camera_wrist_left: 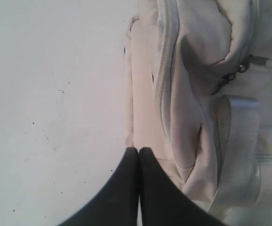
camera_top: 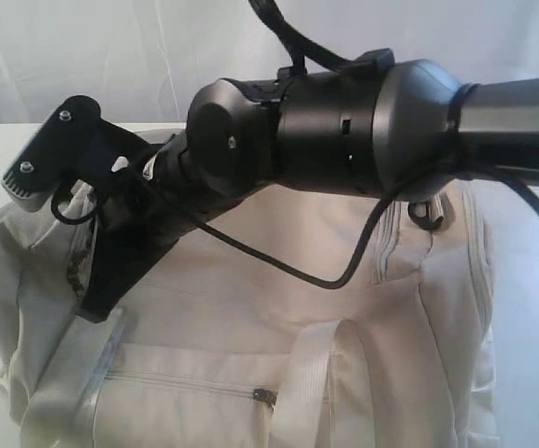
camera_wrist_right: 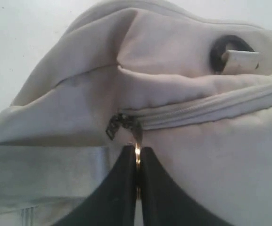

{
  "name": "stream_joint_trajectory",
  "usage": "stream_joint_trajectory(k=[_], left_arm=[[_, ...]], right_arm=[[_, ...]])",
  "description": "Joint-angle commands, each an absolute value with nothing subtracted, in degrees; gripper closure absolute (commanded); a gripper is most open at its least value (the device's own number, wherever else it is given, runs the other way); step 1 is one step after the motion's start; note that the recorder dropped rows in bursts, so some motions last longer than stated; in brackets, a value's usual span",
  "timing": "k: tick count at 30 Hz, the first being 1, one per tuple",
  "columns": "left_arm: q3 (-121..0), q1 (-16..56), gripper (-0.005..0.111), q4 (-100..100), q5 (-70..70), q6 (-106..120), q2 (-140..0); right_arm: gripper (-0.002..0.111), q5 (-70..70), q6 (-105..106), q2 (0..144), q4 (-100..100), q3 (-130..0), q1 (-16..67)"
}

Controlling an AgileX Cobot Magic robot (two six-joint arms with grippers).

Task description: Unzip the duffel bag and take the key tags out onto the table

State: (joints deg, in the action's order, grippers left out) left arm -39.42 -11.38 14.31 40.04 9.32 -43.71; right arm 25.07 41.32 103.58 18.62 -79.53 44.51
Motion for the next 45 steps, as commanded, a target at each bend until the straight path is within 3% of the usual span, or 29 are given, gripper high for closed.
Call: stream_joint_trajectory(k=[1,4,6,9,11,13,18,22,25,28,34,35,45], left_arm=[[-38.1,-11.3,0.107,19.7,40.2,14.6,-43.3],[-35.6,-11.3,0.106,31.2,40.6,27.7,-43.3],[-34.1,-11.3,0.093,35.7,40.6,34.0,-43.3],[-33.8,-11.3,0.061,37.0,40.0,36.1,-43.3],[-33.7,-11.3,0.048,37.5,38.7,36.2,-43.5],[-32.1,-11.3,0.045,43.3,35.4,41.6,-44.0],[-29.8,-11.3,0.045,74.0,31.5,78.3,-52.6],[-30.5,-11.3,0.045,85.5,31.6,88.9,-62.0],[-32.0,-11.3,0.047,85.8,32.7,88.9,-65.6],[-32.7,-11.1,0.058,85.2,33.2,88.7,-68.3],[-32.7,-11.1,0.103,77.2,32.6,80.7,-69.8],[-32.7,-11.1,0.107,73.1,32.6,77.1,-69.8],[-32.7,-11.2,0.107,61.6,30.9,63.1,-66.2]], right_arm=[[0.108,21.7,40.0,102.8,16.0,-79.9,44.5],[0.108,16.5,40.0,103.0,15.5,-80.0,44.4],[0.108,14.6,39.5,103.6,15.5,-81.1,43.3],[0.108,15.4,37.6,105.8,15.3,-85.0,40.7],[0.108,16.8,37.6,107.2,15.3,-88.1,39.9],[0.108,19.0,37.6,109.0,15.3,-91.6,38.9],[0.108,24.9,37.6,112.6,15.6,-99.0,36.1],[0.108,28.7,37.1,114.9,15.8,-104.4,33.9],[0.108,30.0,37.1,116.0,16.3,-106.2,33.2],[0.108,30.1,37.1,117.2,17.3,-107.4,33.0],[0.108,30.8,37.2,120.8,17.9,-111.3,32.2],[0.108,30.9,37.2,121.5,17.9,-112.0,31.9],[0.108,33.6,37.2,128.2,18.5,-121.4,29.5]])
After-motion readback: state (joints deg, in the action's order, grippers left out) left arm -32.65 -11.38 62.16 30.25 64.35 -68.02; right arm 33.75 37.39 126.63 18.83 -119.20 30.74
